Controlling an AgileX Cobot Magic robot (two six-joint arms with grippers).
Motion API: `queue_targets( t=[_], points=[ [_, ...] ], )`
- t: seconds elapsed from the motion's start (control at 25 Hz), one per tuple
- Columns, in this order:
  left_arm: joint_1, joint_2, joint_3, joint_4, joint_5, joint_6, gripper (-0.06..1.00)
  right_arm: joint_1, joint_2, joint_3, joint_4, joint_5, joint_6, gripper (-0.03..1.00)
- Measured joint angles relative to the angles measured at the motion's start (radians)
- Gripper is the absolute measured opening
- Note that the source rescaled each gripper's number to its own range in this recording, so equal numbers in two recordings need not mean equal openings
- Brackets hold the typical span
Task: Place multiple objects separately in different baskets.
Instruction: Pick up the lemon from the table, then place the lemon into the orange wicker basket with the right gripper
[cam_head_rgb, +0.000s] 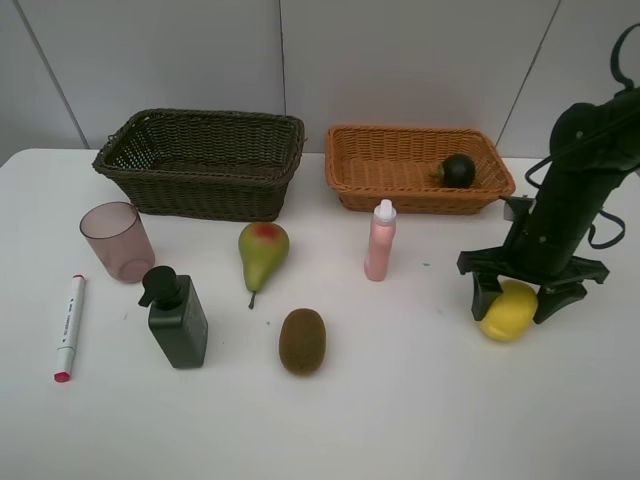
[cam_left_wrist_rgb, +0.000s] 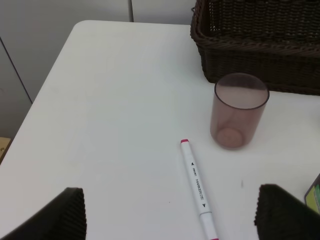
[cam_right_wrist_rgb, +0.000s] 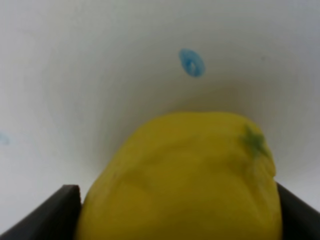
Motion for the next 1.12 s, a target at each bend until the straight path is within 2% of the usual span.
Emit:
queue_targets(
  t=[0.28,0.48,0.72,1.12],
  points=[
    [0.000,0.000,0.000,0.000,0.000,0.000,0.89,0.000,-0.005,0.000,0.000,0.000,0.000,0.63],
    [0.000,0.000,0.000,0.000,0.000,0.000,0.89,0.000,-0.091,-0.017,0.000,0.001,0.000,0.63],
    [0.000,0.000,0.000,0.000,0.000,0.000,0.89,0.000,-0.212,-0.156,-0.001,0.023,0.000,0.63],
    [0.000,0.000,0.000,0.000,0.000,0.000,0.89,0.001,-0.150,-0.445,-0.001,-0.004,0.000,0.63]
  ],
)
